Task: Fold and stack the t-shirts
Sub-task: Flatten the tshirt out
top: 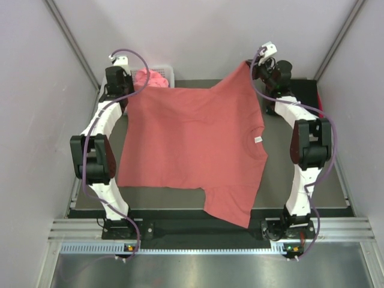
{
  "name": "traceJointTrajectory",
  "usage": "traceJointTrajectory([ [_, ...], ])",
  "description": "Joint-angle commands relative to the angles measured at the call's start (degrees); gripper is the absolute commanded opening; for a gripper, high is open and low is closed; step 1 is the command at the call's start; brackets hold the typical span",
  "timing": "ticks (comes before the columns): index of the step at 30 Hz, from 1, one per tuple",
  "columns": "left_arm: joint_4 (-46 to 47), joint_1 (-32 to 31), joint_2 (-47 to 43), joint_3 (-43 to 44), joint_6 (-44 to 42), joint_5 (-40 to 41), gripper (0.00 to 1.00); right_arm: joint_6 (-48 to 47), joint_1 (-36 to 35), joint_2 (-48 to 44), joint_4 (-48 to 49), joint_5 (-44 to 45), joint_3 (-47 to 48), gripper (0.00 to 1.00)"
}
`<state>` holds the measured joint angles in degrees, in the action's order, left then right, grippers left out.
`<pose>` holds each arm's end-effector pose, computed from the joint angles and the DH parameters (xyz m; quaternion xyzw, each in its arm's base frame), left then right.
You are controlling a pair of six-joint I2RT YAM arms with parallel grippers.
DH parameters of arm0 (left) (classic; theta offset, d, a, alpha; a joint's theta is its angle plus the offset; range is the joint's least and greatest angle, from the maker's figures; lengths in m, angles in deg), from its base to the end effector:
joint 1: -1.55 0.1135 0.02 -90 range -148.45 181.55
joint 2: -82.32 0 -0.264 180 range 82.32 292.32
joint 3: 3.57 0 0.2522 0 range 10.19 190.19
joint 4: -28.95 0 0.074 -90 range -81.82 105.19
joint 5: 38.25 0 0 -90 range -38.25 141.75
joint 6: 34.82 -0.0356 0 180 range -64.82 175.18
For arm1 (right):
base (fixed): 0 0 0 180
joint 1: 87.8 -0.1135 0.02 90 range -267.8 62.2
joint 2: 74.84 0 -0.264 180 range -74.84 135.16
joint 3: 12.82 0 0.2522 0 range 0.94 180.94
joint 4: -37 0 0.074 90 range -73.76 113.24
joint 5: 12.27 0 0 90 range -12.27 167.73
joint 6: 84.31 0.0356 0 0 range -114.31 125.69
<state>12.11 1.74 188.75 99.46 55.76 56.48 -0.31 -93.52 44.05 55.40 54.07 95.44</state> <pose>0.4491 0.0044 0.3139 -0.0291 0.8195 0.0319 0.5715 0.4971 0.0642 0.3125 -0.2194 0.6245 0.1330 0.7377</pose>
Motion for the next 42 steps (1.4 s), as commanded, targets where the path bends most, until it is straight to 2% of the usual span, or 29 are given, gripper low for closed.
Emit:
traceJointTrajectory([
  [1, 0.35, 2.36, -0.70, 2.31, -0.67, -6.56, 0.00, -3.13, 1.41, -7.60, 2.21, -0.42, -4.65, 0.00],
  [3, -1.05, 2.45, -1.14, 1.61, -2.68, -10.35, 0.00, -4.01, 1.85, -9.98, 0.98, 0.54, -8.86, 0.00],
  [7, -4.05, 2.36, -4.02, -0.85, -4.79, -12.11, 0.00, -5.86, 2.29, -18.40, -3.15, 1.33, -15.91, 0.00],
  [14, -1.94, 2.36, -10.54, -11.13, -8.58, -5.71, 0.00, -5.61, 2.46, -31.87, -1.67, 6.86, -31.81, 0.00],
  [18, 1.74, 2.28, -13.70, -19.99, -7.70, -1.75, 0.00, -3.42, 2.55, -37.05, -3.16, 5.47, -40.07, 0.00],
  [24, 1.93, 2.36, -14.59, -23.70, -6.03, 3.08, 0.00, 1.24, 2.38, -45.76, -5.44, 7.31, -50.62, 0.00],
  [31, 0.44, 2.28, -13.19, -24.76, -2.26, 7.66, 0.00, 11.09, 2.38, -52.17, -17.56, 8.55, -55.56, 0.00],
  [37, -8.87, 2.28, -8.96, -22.12, 2.05, 12.05, 0.00, 16.19, 2.46, -55.95, -25.21, 15.48, -58.99, 0.00],
  [42, -7.92, 2.36, -11.24, -25.64, 3.02, 13.20, 0.00, 22.51, 2.03, -56.49, -31.98, 13.82, -58.81, 0.00],
])
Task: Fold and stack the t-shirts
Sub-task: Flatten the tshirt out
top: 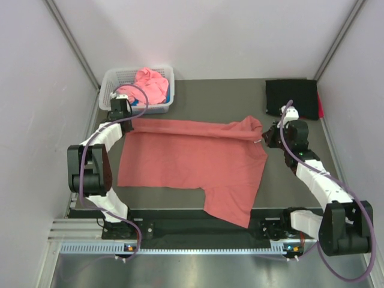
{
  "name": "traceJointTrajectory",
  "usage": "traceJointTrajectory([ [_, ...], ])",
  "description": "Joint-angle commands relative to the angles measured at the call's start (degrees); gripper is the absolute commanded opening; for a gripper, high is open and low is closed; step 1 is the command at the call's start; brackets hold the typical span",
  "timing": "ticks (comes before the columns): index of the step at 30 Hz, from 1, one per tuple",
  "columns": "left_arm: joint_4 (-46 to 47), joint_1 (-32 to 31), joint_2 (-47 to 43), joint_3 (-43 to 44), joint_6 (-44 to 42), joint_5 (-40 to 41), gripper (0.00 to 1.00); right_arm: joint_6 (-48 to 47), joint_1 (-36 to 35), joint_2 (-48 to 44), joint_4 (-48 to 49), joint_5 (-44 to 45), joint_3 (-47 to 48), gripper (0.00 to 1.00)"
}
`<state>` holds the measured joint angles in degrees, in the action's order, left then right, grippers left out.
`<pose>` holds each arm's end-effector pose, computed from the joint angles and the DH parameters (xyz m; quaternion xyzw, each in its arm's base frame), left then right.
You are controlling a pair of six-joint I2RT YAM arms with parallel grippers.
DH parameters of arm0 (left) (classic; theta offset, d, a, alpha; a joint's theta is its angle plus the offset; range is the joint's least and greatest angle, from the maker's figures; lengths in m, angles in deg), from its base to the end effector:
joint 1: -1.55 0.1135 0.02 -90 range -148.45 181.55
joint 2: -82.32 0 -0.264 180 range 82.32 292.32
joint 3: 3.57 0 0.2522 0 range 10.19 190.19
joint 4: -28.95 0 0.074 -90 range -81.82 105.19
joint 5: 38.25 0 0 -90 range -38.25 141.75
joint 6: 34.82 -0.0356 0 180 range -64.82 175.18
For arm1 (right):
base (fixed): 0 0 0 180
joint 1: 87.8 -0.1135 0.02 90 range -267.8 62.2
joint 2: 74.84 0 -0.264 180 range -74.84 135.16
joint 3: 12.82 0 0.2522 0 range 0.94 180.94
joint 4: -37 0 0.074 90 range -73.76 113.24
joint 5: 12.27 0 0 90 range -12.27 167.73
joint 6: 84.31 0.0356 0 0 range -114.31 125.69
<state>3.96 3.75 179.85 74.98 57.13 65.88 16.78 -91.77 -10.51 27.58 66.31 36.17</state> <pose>0.3706 0.0229 0.2179 -0.0811 0.9111 0.1141 0.3878 0.2467 0.0242 0.2391 -0.0015 0.8398 0.1534 0.5208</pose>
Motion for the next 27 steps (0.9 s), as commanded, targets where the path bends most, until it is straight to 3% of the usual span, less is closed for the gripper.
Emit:
traceJointTrajectory([
  [1, 0.32, 0.35, -2.53, -1.60, 1.91, 3.80, 0.00, 6.39, 0.19, -1.76, -7.38, 1.66, 0.46, 0.00],
  [6, -3.71, 0.35, -1.21, -1.87, 4.81, 5.99, 0.01, 11.84, 0.19, -1.76, -14.62, 6.06, -0.15, 0.00],
  [10, -6.00, 0.26, -0.24, -1.25, 6.57, 5.73, 0.14, 16.50, 0.10, -5.43, -15.68, 4.83, -3.48, 0.00],
  [15, -7.84, 0.27, 0.11, -0.55, 6.83, 7.40, 0.17, 20.02, -0.16, -11.67, -15.32, 2.28, -8.32, 0.03],
  [18, -8.55, 0.27, -0.33, -0.02, 8.23, 10.54, 0.29, 19.85, -0.16, -14.05, -16.55, 2.02, -9.47, 0.09],
  [21, -10.13, 0.35, -1.29, 0.94, 9.73, 12.67, 0.33, 19.85, -0.16, -14.94, -18.22, 0.44, -9.03, 0.19],
  [22, -10.39, 0.35, -1.64, 1.12, 9.82, 12.33, 0.33, 19.76, -0.16, -14.94, -18.75, -0.87, -8.60, 0.27],
  [24, -10.92, 0.35, -2.18, 1.65, 10.43, 9.88, 0.36, 19.58, -0.25, -14.16, -19.80, -1.06, -6.93, 0.34],
  [27, -10.31, 0.35, -2.17, 2.27, 11.49, -0.04, 0.37, 18.00, -0.16, -11.10, -18.76, 0.34, -4.47, 0.36],
])
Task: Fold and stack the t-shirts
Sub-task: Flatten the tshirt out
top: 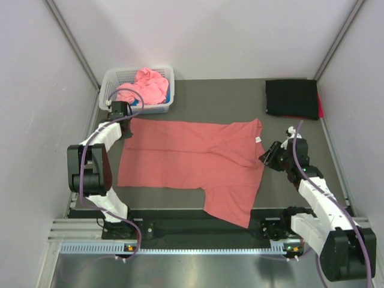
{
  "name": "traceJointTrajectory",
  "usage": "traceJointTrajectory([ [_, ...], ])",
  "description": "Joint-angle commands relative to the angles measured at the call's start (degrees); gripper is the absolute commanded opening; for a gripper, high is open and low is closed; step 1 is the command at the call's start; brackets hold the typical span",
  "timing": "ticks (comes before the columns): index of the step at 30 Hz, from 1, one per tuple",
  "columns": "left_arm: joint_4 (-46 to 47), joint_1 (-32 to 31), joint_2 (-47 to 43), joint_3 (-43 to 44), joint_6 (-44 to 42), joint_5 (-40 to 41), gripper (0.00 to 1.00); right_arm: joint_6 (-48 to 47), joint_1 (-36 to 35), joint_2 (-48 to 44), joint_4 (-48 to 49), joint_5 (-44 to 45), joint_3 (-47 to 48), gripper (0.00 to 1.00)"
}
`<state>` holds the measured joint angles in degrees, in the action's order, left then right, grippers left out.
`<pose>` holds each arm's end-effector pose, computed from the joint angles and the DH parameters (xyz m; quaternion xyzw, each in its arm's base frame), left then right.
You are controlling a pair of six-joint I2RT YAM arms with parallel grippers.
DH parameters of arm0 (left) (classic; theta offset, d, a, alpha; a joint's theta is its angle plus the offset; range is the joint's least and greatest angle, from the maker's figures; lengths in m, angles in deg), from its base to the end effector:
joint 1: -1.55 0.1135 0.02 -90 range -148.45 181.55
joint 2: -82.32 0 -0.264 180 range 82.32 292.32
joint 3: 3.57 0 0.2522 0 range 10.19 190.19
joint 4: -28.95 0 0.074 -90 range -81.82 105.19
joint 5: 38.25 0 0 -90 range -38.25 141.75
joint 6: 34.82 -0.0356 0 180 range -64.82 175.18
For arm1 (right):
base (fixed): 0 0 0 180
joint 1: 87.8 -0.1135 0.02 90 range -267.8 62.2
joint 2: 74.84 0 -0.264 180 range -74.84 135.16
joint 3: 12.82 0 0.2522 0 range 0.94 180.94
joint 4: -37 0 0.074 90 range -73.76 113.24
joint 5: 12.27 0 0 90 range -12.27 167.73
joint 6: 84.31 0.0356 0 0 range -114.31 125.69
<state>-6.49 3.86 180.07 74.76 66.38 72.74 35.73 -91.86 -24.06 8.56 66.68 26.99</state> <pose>0.3544 0.0271 0.2035 -0.1649 0.9244 0.1501 0.3094 0.1839 0.0199 0.2009 0.1622 0.8861 0.2079 0.3811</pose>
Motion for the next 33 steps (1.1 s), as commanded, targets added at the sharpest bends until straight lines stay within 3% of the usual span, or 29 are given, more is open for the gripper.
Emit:
traceJointTrajectory([
  [1, 0.92, 0.16, -2.57, 1.79, 2.77, -12.24, 0.37, -1.47, 0.01, 4.04, 1.13, 0.32, 5.68, 0.35],
  [6, 3.22, 0.33, -1.08, 0.20, 8.30, -20.19, 0.37, -3.76, -0.08, 16.33, 4.30, 0.77, 13.68, 0.30],
  [13, -1.44, 3.48, 0.78, -1.54, 18.22, -18.26, 0.34, -5.35, -1.04, 28.22, 3.08, -0.55, 18.61, 0.30],
  [19, -1.09, 5.16, -5.37, -7.26, 20.44, -17.05, 0.33, -5.26, -3.85, 27.44, -4.46, 5.05, 19.74, 0.26],
  [22, -2.67, 5.25, -9.94, -8.32, 23.50, -13.63, 0.33, -5.26, -7.88, 24.55, -9.65, 10.67, 22.56, 0.26],
  [25, -5.84, 5.87, -13.98, -9.72, 27.73, -16.84, 0.32, -4.12, -15.53, 21.55, -11.07, 14.12, 22.83, 0.27],
  [33, -3.82, 5.96, -16.11, -17.11, 39.50, -24.15, 0.31, 1.33, -29.60, 21.54, -2.38, 17.20, 16.42, 0.25],
])
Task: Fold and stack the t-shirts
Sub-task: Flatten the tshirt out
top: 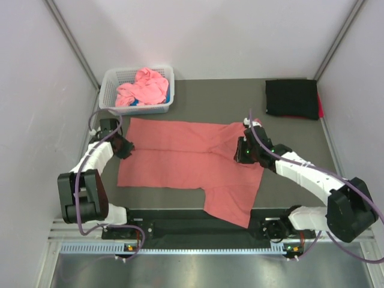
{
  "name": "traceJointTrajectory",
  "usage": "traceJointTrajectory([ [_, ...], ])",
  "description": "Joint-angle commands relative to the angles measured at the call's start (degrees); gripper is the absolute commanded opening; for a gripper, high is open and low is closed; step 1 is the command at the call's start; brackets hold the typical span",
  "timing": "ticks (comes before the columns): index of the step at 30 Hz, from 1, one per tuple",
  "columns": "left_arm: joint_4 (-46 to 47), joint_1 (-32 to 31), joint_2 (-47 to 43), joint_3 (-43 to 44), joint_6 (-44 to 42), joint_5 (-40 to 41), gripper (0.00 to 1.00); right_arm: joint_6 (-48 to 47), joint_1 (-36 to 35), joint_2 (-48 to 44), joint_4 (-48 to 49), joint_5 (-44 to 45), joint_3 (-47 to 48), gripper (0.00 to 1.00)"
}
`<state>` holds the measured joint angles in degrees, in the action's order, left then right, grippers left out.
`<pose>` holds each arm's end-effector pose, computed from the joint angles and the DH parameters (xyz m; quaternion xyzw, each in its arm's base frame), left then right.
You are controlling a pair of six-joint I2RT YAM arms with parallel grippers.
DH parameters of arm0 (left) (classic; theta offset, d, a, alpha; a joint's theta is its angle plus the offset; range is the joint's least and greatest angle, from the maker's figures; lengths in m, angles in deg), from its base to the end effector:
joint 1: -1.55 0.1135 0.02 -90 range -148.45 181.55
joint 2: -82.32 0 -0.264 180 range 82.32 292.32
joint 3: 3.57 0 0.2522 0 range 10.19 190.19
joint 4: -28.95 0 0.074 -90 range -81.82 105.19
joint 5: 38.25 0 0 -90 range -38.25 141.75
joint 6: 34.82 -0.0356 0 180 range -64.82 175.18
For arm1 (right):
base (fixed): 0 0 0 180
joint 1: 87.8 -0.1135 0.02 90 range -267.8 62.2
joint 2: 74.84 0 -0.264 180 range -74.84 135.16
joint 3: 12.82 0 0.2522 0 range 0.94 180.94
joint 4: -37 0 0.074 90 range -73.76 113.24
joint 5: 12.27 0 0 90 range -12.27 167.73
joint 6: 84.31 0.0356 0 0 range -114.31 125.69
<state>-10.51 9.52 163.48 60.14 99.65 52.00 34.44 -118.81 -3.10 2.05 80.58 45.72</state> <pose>0.2771 0.0390 0.2069 -0.4241 0.8597 -0.0872 0.2711 0.2202 0.1303 0.2250 -0.0095 0.9338 0.1577 0.3211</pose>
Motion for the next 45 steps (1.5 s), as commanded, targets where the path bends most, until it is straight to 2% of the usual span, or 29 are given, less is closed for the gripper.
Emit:
traceJointTrajectory([
  [1, -0.06, 0.38, 2.14, -2.84, 7.11, -3.59, 0.33, 3.93, -3.79, 1.11, 4.92, 4.00, -3.89, 0.25],
  [5, -2.51, 0.56, 6.80, -4.95, 11.86, -3.68, 0.34, 6.49, -9.76, 4.01, 8.18, 7.60, -7.50, 0.24],
  [10, -8.49, 1.09, 8.13, -8.20, 18.36, 5.80, 0.32, 8.86, -13.20, 5.16, 5.03, 14.10, -10.31, 0.23],
  [15, -19.12, 1.17, 6.20, -7.42, 24.52, 16.43, 0.31, 12.02, -16.63, -0.02, 0.37, 17.88, -15.31, 0.22],
  [22, -23.53, 1.17, -0.39, -11.28, 29.71, 19.70, 0.31, 15.19, -19.79, -8.02, 0.01, 17.19, -20.43, 0.22],
  [33, -28.98, 1.09, -5.75, -9.71, 29.98, 26.37, 0.32, 18.53, -25.51, -8.29, -7.36, 19.29, -17.98, 0.23],
  [36, -29.68, 1.00, -7.94, -3.39, 25.51, 28.65, 0.32, 13.21, -25.51, -9.60, -9.73, 19.30, -12.55, 0.29],
  [37, -28.03, 1.09, -8.56, -1.72, 21.23, 29.01, 0.33, 11.00, -25.51, -10.30, -10.27, 19.21, -10.43, 0.31],
  [38, -26.53, 1.09, -9.26, 1.34, 18.58, 29.02, 0.34, 5.67, -25.34, -10.57, -10.62, 19.12, -8.41, 0.33],
  [39, -23.73, 1.09, -10.66, 2.33, 15.24, 25.45, 0.35, 2.92, -24.72, -10.83, -10.63, 18.77, -4.73, 0.34],
  [40, -15.87, 1.09, -11.46, 2.69, 6.07, 21.76, 0.36, 0.10, -21.41, -10.92, -9.32, 17.64, -3.30, 0.35],
  [41, -11.53, 1.09, -12.51, 1.65, 2.33, 17.81, 0.37, -5.93, -18.42, -10.84, -8.09, 11.71, -2.33, 0.36],
  [42, -8.53, 1.09, -14.52, 0.59, 0.38, 13.76, 0.39, -8.60, -11.08, -10.49, -6.51, 7.30, -0.76, 0.36],
  [43, -5.89, 1.26, -15.41, -0.63, -0.77, 7.11, 0.42, -10.80, -7.35, -9.18, -4.93, 2.82, 0.04, 0.37],
  [45, 2.38, 1.79, -17.78, -4.50, -0.79, 1.00, 0.47, -15.99, 0.72, -6.72, -4.56, -6.68, 3.45, 0.37],
])
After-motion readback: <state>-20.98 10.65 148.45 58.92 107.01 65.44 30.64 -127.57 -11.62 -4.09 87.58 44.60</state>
